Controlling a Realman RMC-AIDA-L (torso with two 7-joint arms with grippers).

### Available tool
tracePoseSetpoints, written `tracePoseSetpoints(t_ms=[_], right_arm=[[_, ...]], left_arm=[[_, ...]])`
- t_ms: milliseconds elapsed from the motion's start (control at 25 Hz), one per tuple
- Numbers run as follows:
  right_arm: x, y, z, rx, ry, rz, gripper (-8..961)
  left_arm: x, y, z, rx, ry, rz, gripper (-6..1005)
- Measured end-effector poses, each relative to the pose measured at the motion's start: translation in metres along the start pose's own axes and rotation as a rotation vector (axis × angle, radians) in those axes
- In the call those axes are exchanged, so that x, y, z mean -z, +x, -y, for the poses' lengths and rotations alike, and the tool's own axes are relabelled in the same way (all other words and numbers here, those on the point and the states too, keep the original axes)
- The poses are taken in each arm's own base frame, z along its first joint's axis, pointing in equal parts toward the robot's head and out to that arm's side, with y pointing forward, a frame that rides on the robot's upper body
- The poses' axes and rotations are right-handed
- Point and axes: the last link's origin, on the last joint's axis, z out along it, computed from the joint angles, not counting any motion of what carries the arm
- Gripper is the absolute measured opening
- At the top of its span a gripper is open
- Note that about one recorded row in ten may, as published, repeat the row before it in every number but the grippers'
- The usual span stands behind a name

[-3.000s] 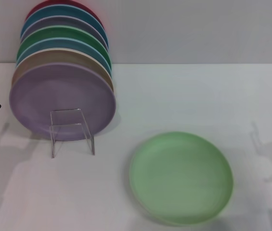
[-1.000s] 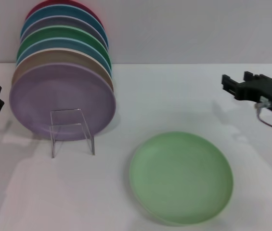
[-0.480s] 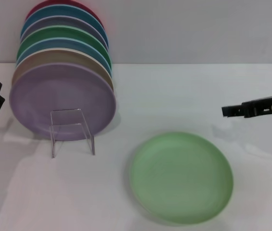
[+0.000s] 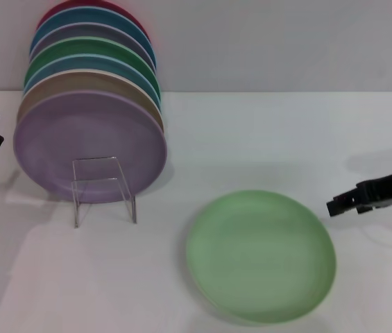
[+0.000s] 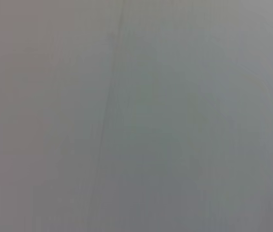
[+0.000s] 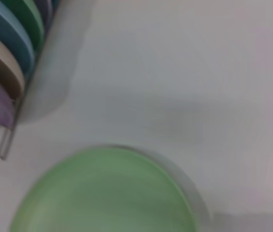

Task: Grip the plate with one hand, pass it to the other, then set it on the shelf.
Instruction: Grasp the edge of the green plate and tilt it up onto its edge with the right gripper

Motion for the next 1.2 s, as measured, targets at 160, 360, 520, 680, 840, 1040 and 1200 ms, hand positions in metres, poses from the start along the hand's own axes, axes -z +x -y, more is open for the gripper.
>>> tracePoseSetpoints(t_ms=[160, 360, 520, 680, 840, 1040, 1200], right_arm=[[-0.007, 0.004, 0.007, -0.030, 0.001, -0.029, 605], [-0.022, 0.009, 0.013, -0.054, -0.013, -0.059, 604], [-0.030, 0.010, 0.013, -0.056, -0.021, -0.071, 605], [-0.039, 0.011, 0.012, -0.052, -0.030, -0.085, 605], [-0.043, 0.010, 0.011, -0.048, -0.035, -0.090, 606], [-0.048, 0.008, 0.009, -0.050, -0.040, -0.091, 605], [-0.051, 0.007, 0.008, -0.051, -0.044, -0.096, 601]], left_arm=[[0.001, 0.001, 0.000, -0.001, -0.002, -0.008, 806], [0.002, 0.001, 0.000, 0.001, -0.001, -0.008, 806], [0.003, 0.001, 0.000, 0.002, -0.002, -0.007, 805], [0.003, 0.001, -0.001, 0.004, -0.005, -0.005, 805], [0.003, 0.001, -0.001, 0.005, -0.006, -0.005, 804], [0.003, 0.001, -0.001, -0.003, -0.009, -0.003, 804], [0.003, 0.001, -0.002, -0.003, -0.010, -0.003, 804]])
